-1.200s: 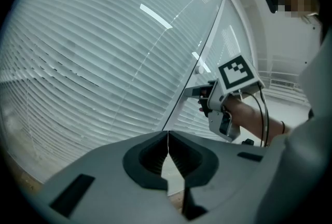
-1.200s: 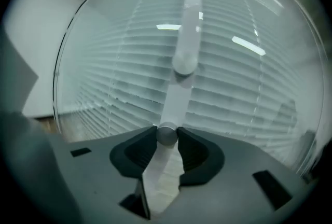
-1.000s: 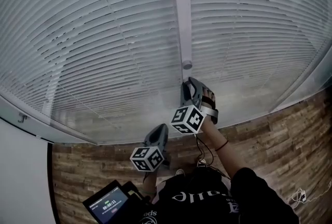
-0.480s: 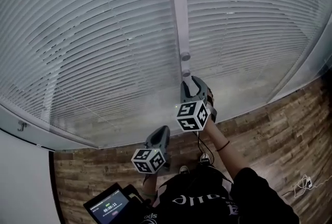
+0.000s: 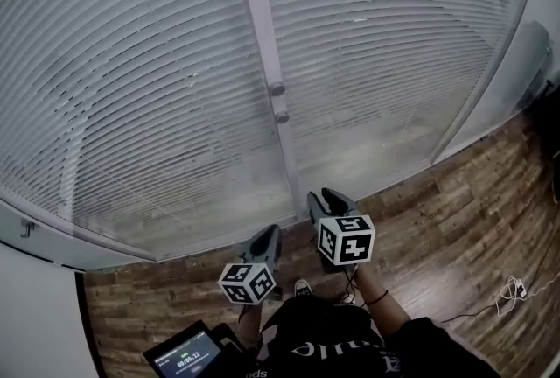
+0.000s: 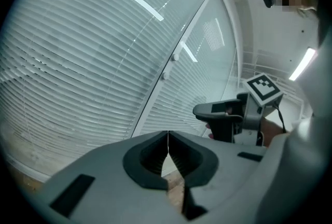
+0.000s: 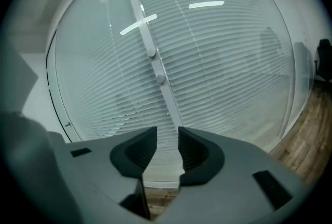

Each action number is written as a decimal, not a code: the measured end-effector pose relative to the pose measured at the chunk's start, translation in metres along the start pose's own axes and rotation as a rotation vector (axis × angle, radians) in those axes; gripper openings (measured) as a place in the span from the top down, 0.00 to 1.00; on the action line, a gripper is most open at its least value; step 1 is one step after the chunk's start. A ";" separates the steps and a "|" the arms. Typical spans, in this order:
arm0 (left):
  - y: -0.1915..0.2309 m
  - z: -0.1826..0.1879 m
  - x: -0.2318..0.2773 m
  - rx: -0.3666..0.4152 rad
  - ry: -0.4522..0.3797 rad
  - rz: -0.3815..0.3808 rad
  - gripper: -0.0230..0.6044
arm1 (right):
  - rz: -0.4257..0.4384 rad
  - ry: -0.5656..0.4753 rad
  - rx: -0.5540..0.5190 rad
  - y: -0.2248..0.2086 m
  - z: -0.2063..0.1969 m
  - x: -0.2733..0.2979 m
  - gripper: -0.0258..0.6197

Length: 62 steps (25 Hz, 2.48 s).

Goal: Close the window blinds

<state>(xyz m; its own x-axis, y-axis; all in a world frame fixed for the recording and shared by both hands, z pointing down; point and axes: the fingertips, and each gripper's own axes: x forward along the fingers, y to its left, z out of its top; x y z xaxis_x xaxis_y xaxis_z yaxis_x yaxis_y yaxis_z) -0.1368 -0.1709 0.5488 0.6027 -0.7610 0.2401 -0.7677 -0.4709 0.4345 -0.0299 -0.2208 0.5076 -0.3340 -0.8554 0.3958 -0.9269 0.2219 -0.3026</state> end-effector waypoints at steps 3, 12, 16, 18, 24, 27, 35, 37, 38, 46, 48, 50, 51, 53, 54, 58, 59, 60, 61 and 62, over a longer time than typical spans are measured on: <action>-0.026 -0.008 -0.003 0.006 -0.003 -0.003 0.96 | 0.023 0.030 0.063 -0.013 -0.025 -0.032 0.75; -0.144 -0.055 -0.037 0.010 -0.060 0.064 0.96 | 0.115 0.092 -0.028 -0.057 -0.075 -0.165 0.75; -0.191 -0.081 -0.064 0.012 -0.071 0.103 0.96 | 0.146 0.093 -0.101 -0.062 -0.091 -0.216 0.78; -0.211 -0.093 -0.078 0.020 -0.066 0.114 0.96 | 0.160 0.095 -0.084 -0.063 -0.102 -0.236 0.81; -0.242 -0.113 -0.129 0.056 -0.081 0.132 0.96 | 0.209 0.102 -0.006 -0.048 -0.135 -0.282 0.83; -0.250 -0.119 -0.158 0.062 -0.099 0.124 0.96 | 0.211 0.090 -0.016 -0.031 -0.147 -0.303 0.84; -0.259 -0.153 -0.255 0.119 -0.064 0.106 0.96 | 0.190 0.053 -0.048 0.044 -0.187 -0.362 0.85; -0.258 -0.164 -0.289 0.111 -0.068 0.093 0.96 | 0.177 0.046 -0.038 0.064 -0.205 -0.382 0.84; -0.257 -0.170 -0.305 0.105 -0.068 0.088 0.96 | 0.169 0.044 -0.029 0.072 -0.214 -0.392 0.84; -0.276 -0.214 -0.385 0.031 -0.088 0.056 0.96 | 0.151 0.062 -0.014 0.107 -0.272 -0.469 0.84; -0.282 -0.219 -0.391 0.025 -0.091 0.050 0.96 | 0.153 0.061 -0.025 0.110 -0.276 -0.481 0.85; -0.289 -0.221 -0.395 0.017 -0.094 0.043 0.96 | 0.162 0.053 -0.041 0.113 -0.276 -0.490 0.85; -0.291 -0.222 -0.396 0.013 -0.097 0.041 0.96 | 0.167 0.049 -0.051 0.114 -0.275 -0.493 0.85; -0.296 -0.221 -0.398 0.005 -0.108 0.044 0.96 | 0.177 0.046 -0.074 0.114 -0.273 -0.499 0.85; -0.299 -0.221 -0.398 0.002 -0.114 0.047 0.96 | 0.180 0.046 -0.083 0.113 -0.272 -0.501 0.84; -0.317 -0.224 -0.394 -0.013 -0.125 0.061 0.96 | 0.190 0.055 -0.083 0.099 -0.271 -0.514 0.85; -0.322 -0.226 -0.393 -0.018 -0.128 0.064 0.96 | 0.195 0.057 -0.083 0.096 -0.271 -0.519 0.85; -0.327 -0.228 -0.392 -0.022 -0.130 0.066 0.96 | 0.200 0.059 -0.085 0.093 -0.271 -0.523 0.85; -0.333 -0.229 -0.391 -0.023 -0.131 0.068 0.96 | 0.205 0.059 -0.088 0.090 -0.271 -0.527 0.85; -0.339 -0.231 -0.388 -0.022 -0.130 0.068 0.96 | 0.208 0.059 -0.091 0.086 -0.271 -0.530 0.85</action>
<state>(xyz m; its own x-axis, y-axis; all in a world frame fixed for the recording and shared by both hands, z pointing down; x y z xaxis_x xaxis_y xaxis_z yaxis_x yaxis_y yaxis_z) -0.0602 0.3871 0.5092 0.5150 -0.8430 0.1555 -0.7999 -0.4074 0.4407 0.0212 0.3785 0.5063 -0.5267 -0.7584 0.3840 -0.8476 0.4344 -0.3047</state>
